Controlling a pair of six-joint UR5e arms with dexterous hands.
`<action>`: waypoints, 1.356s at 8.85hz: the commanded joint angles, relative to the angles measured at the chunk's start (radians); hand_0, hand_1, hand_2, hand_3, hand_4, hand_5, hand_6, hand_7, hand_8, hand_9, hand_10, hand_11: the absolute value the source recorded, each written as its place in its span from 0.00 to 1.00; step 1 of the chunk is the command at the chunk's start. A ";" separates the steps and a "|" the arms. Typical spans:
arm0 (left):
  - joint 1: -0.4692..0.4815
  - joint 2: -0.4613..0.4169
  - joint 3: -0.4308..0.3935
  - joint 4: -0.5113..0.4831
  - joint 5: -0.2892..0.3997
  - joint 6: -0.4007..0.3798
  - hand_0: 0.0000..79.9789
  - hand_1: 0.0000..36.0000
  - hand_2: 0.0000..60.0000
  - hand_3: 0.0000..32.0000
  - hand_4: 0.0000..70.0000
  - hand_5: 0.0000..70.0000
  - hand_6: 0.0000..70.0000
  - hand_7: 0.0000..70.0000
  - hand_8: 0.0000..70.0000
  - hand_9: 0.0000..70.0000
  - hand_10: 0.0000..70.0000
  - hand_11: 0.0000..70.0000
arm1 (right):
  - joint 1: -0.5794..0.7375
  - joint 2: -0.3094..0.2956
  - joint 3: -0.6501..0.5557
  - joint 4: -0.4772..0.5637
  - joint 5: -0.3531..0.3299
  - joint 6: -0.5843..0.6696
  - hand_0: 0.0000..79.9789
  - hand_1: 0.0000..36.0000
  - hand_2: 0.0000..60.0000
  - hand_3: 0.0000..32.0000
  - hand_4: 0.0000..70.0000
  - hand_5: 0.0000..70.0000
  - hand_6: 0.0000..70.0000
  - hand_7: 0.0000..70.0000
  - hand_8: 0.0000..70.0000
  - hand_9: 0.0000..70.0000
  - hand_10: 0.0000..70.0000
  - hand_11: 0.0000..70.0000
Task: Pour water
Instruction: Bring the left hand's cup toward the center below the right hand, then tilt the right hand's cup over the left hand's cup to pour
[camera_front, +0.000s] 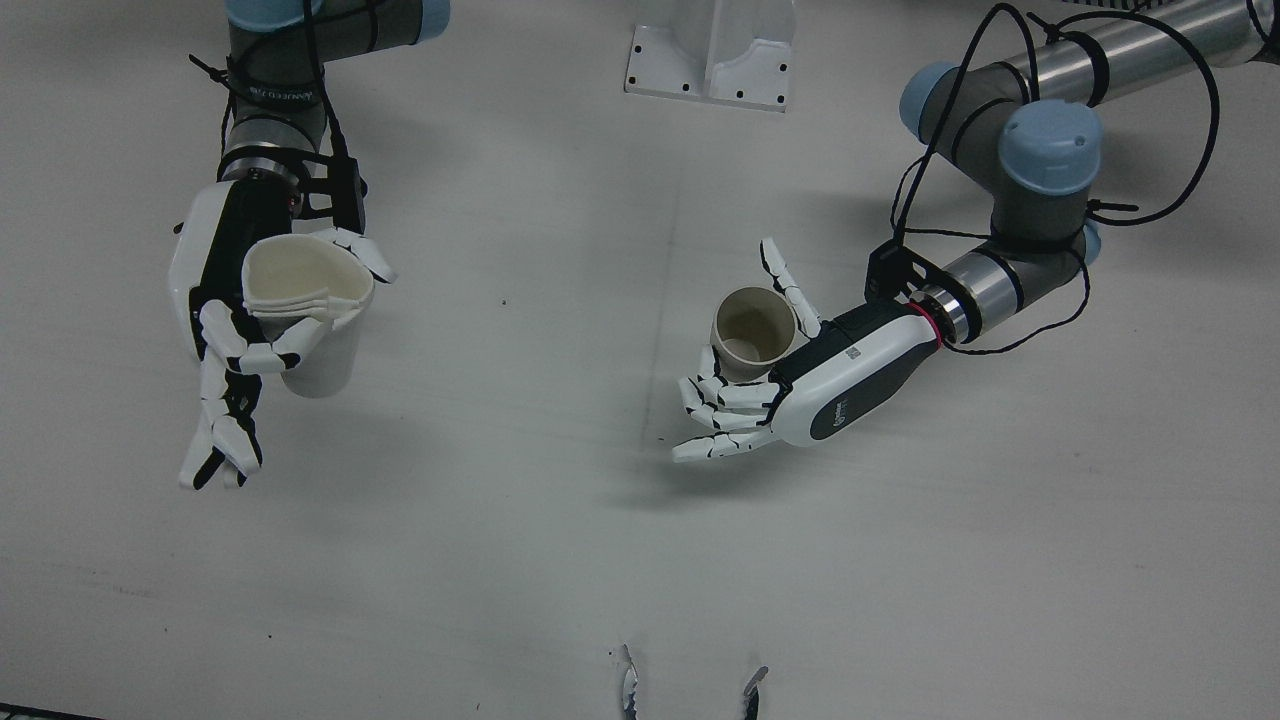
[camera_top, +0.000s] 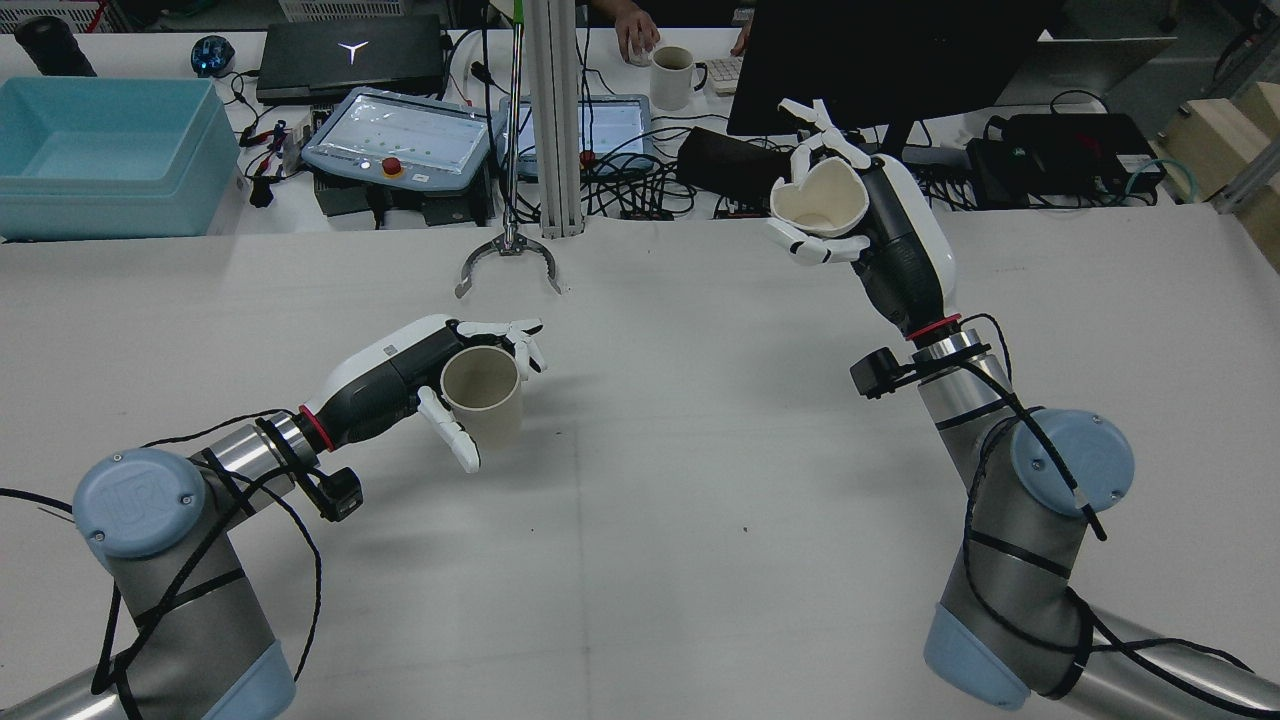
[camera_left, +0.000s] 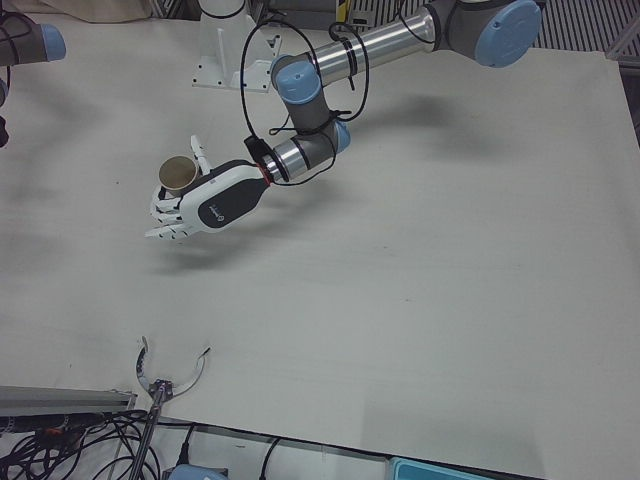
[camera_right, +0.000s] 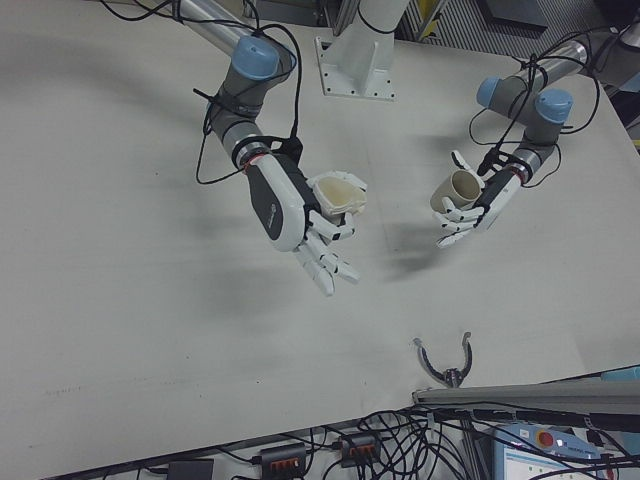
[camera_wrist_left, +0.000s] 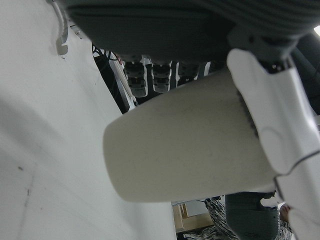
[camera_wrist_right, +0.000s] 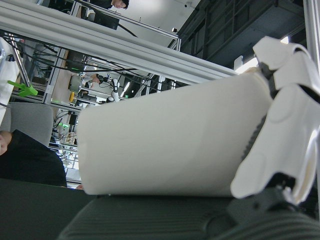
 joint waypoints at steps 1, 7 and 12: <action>0.019 -0.017 0.004 0.001 -0.003 0.001 0.63 0.13 0.00 0.00 0.69 1.00 0.39 0.55 0.11 0.18 0.14 0.21 | -0.017 -0.006 0.145 -0.015 -0.013 -0.320 0.63 0.85 1.00 0.00 0.43 1.00 0.13 0.28 0.01 0.04 0.06 0.12; 0.083 -0.069 -0.001 0.004 -0.023 0.021 0.64 0.14 0.00 0.00 0.70 1.00 0.39 0.55 0.11 0.18 0.14 0.21 | -0.025 0.001 0.148 -0.113 -0.222 -0.666 0.63 0.79 0.97 0.00 0.33 1.00 0.16 0.36 0.02 0.05 0.05 0.10; 0.129 -0.092 0.009 0.004 -0.024 0.050 0.64 0.14 0.00 0.00 0.71 1.00 0.41 0.56 0.11 0.19 0.14 0.21 | -0.028 0.004 0.286 -0.238 -0.297 -0.771 0.64 0.79 0.92 0.00 0.28 1.00 0.14 0.31 0.01 0.04 0.05 0.10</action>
